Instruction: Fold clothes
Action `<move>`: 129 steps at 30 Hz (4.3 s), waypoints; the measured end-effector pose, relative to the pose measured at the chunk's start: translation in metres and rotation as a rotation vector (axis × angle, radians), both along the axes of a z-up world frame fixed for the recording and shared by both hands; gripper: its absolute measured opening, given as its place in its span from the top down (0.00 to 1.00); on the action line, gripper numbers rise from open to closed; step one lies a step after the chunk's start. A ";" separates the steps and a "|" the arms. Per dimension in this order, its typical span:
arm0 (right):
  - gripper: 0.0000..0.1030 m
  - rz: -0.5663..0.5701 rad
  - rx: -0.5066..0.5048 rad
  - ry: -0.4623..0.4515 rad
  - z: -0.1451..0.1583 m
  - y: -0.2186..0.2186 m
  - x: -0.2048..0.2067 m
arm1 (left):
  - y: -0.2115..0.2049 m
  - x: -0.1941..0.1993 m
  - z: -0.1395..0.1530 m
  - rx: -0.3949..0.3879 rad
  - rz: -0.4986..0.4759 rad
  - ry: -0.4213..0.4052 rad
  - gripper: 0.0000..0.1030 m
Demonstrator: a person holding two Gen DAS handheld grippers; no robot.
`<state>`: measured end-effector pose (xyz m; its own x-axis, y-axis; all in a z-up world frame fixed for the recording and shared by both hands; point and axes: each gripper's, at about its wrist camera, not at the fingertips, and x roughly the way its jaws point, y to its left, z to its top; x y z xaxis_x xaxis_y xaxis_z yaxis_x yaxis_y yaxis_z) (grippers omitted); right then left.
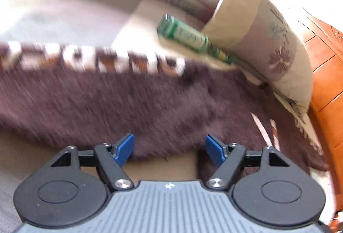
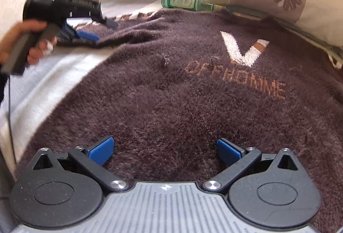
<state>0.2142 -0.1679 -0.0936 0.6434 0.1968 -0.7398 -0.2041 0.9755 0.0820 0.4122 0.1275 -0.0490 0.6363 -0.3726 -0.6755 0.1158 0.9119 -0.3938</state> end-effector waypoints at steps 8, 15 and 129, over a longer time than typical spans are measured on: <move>0.00 0.000 -0.023 -0.071 -0.008 0.005 -0.004 | 0.012 -0.006 -0.014 0.196 0.038 -0.095 0.15; 0.00 -0.013 -0.023 -0.132 -0.014 0.006 -0.009 | 0.067 0.013 -0.025 0.383 0.253 -0.026 0.10; 0.00 0.142 0.198 0.138 0.030 0.120 0.252 | 0.124 0.007 0.002 -0.149 0.060 0.007 0.07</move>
<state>0.4659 -0.0481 -0.0637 0.4944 0.4276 -0.7568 -0.3115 0.9000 0.3051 0.4190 0.2512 -0.0473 0.6555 -0.4308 -0.6203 0.0597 0.8484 -0.5260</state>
